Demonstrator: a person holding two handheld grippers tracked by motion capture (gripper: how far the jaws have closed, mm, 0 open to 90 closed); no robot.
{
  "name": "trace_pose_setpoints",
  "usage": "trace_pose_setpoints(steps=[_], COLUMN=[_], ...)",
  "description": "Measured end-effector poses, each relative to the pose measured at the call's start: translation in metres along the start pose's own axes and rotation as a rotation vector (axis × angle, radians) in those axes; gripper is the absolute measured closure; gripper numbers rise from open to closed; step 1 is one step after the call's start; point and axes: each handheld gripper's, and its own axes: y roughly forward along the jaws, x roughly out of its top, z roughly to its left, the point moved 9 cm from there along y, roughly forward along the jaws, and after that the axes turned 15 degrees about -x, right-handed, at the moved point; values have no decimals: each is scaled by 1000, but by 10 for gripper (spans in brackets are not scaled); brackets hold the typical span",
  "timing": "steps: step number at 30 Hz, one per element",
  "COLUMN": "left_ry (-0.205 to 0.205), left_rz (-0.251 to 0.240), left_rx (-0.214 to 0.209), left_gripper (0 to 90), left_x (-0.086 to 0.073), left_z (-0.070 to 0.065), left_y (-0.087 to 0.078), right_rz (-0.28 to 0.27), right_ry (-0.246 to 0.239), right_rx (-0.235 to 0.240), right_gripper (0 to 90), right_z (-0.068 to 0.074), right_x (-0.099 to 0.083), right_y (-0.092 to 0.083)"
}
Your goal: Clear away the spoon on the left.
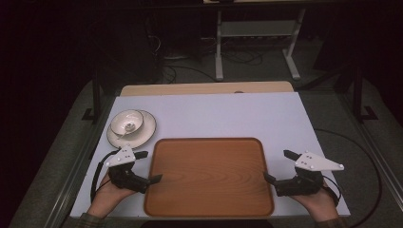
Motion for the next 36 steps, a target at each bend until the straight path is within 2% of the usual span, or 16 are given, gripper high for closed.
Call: trace_pose_setpoints(steps=[6, 8, 15, 24, 33, 36], left_ry=[0, 2, -1, -14, -68, -71], left_rz=[-2, -6, -10, -16, -19, -19], left_rx=[-3, 0, 14, 17, 11, 12], left_gripper=[0, 61, 148, 341, 592, 663], left_x=[4, 5, 12, 20, 25, 26], left_z=[1, 1, 4, 11, 21, 23], left_y=[-1, -2, -4, -6, -6, -6], right_rz=[4, 3, 1, 4, 4, 3], right_ry=[2, 3, 4, 7, 14, 14], right_rx=[-6, -7, -11, -15, -13, -13], right_gripper=[0, 0, 0, 0, 0, 0], right_z=[-2, -2, -4, -5, -5, -5], right_x=[-2, -2, -2, -2, -2, -2], right_y=[0, 0, 0, 0, 0, 0])
